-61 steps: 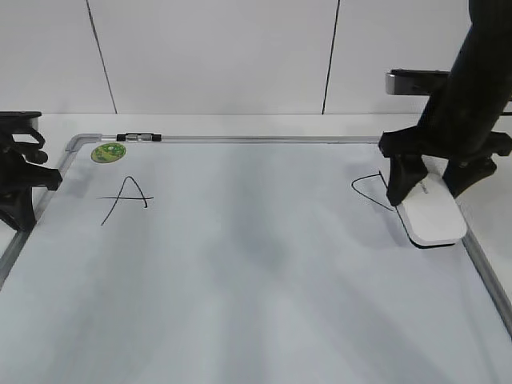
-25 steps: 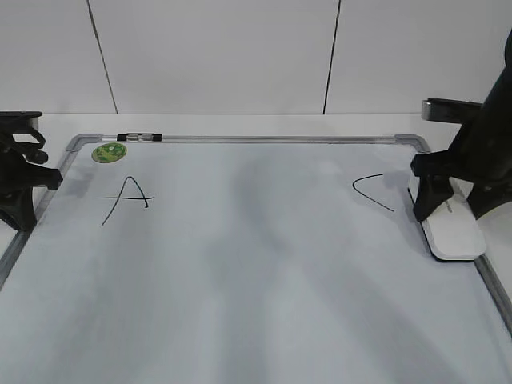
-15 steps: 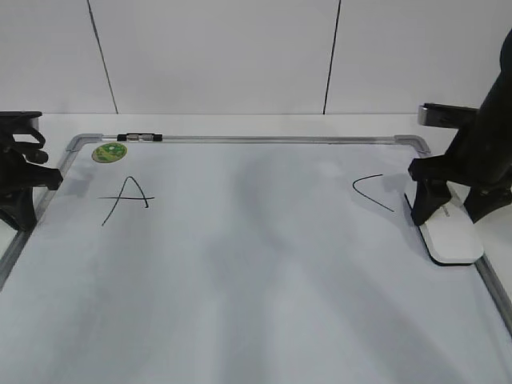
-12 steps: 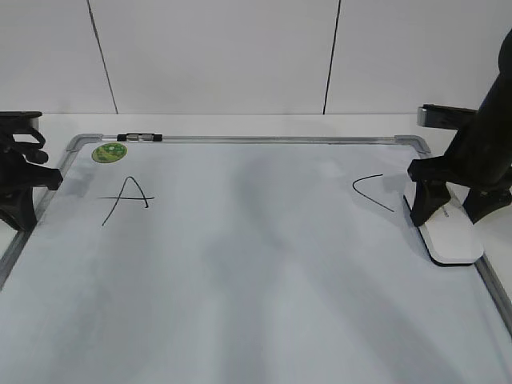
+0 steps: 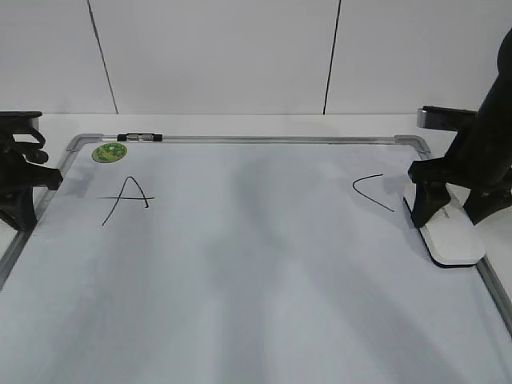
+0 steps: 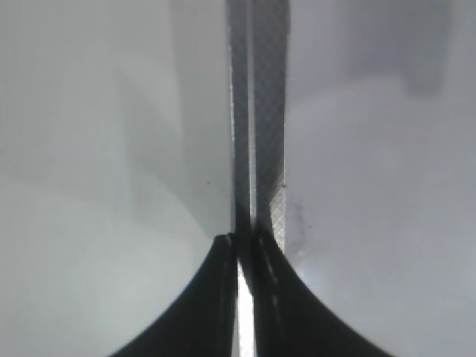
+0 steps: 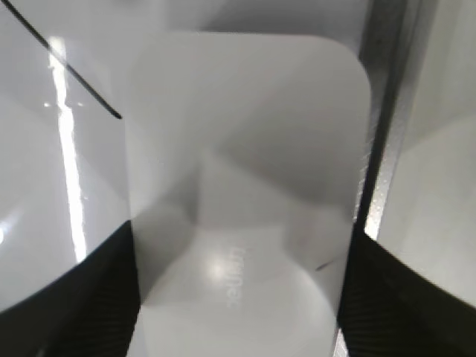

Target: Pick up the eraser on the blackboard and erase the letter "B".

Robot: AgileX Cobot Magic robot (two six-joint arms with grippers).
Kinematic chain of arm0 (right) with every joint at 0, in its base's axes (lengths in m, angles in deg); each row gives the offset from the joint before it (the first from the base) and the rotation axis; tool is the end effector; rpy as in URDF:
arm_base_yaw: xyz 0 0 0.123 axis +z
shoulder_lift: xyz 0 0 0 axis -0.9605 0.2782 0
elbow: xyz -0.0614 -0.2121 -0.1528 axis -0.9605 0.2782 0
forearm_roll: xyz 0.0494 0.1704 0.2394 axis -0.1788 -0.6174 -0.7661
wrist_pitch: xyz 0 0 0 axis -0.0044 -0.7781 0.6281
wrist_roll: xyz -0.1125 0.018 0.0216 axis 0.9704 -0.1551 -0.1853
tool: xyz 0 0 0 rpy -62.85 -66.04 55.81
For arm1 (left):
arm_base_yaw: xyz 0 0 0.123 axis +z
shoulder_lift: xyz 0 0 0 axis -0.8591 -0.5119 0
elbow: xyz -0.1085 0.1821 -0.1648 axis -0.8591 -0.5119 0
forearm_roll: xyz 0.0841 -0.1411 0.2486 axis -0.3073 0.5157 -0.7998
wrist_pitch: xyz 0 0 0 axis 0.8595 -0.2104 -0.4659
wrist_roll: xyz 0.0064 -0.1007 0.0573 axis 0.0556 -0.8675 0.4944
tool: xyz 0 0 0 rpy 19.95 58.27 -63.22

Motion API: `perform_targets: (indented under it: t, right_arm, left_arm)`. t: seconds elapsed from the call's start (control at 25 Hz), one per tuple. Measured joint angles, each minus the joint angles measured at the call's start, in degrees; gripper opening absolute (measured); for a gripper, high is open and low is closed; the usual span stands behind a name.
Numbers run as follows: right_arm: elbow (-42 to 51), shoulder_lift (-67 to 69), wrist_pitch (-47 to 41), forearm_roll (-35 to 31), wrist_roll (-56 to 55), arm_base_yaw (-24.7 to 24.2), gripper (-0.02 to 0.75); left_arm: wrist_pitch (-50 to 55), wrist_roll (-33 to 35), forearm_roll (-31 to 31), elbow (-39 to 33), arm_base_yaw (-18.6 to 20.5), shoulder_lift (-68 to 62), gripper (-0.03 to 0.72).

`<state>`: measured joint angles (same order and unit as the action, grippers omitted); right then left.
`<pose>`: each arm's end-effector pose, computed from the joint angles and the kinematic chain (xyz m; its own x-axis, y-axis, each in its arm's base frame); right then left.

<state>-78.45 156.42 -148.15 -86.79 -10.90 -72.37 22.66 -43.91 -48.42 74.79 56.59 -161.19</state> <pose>0.4127 0.0266 0.1129 -0.9969 -0.0769 -0.0159 -0.0783 0.9873 0.1380 0.4120 -0.0229 0.0832 -0.9979 0.0270 -0.0581 0.0291 0.9989 -0.0358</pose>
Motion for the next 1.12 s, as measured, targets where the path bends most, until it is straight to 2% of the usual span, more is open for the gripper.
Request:
perform_targets:
  t: [0.16, 0.24, 0.6, 1.0, 1.12]
  right_arm:
    - [-0.9, 0.4, -1.8, 0.5, 0.0, 0.0, 0.639]
    - [-2.1, 0.5, -3.9, 0.9, 0.0, 0.0, 0.655]
    - [-10.8, 0.5, -7.4, 1.6, -1.3, 0.0, 0.645]
    - [-10.9, -6.9, -8.0, -0.3, -3.9, 0.0, 0.579]
    - [-10.9, -9.6, -8.2, -0.6, -5.0, 0.0, 0.574]
  left_arm:
    - [0.1, 0.0, 0.0, 0.0, 0.0, 0.0, 0.02]
    - [0.0, 0.0, 0.0, 0.0, 0.0, 0.0, 0.02]
    - [0.0, 0.0, 0.0, 0.0, 0.0, 0.0, 0.02]
    - [0.1, 0.0, -0.1, 0.0, 0.0, 0.0, 0.024]
    - [0.1, 0.2, -0.2, 0.0, 0.0, 0.0, 0.055]
